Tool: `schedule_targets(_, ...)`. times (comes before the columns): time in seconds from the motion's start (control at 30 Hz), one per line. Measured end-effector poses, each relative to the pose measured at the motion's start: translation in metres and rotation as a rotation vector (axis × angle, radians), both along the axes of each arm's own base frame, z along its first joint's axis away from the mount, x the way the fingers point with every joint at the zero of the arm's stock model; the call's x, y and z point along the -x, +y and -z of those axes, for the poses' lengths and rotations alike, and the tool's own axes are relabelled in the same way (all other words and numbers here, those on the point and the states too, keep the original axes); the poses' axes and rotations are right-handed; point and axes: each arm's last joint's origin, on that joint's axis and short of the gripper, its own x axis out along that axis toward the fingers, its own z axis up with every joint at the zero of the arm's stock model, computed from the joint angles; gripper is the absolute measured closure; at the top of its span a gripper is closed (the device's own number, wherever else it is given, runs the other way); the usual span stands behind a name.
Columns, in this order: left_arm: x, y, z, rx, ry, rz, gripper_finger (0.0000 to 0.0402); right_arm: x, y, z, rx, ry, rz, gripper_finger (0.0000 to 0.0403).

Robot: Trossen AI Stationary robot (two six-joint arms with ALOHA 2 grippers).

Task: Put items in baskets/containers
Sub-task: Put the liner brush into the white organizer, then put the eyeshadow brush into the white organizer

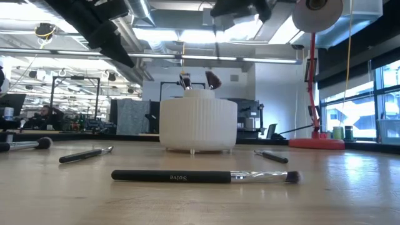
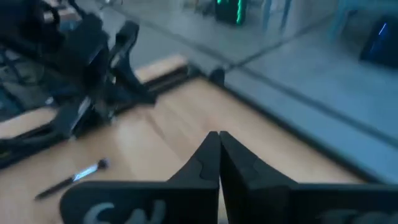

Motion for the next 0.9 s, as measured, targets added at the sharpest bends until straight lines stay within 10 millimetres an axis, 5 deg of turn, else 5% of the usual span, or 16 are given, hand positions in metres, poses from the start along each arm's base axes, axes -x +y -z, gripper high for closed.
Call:
schedule_targets(0.47,0.000,0.000,-0.001,0.004,-0.011,-0.005,0.0384,-0.051,0.007,0.069,0.140,0.059,0.030,0.0397)
schedule_targets(0.9,0.000,0.001,-0.001,-0.007,-0.018,-0.033,0.0380,-0.010,0.002,0.068,-0.131,0.191,0.072,0.0309)
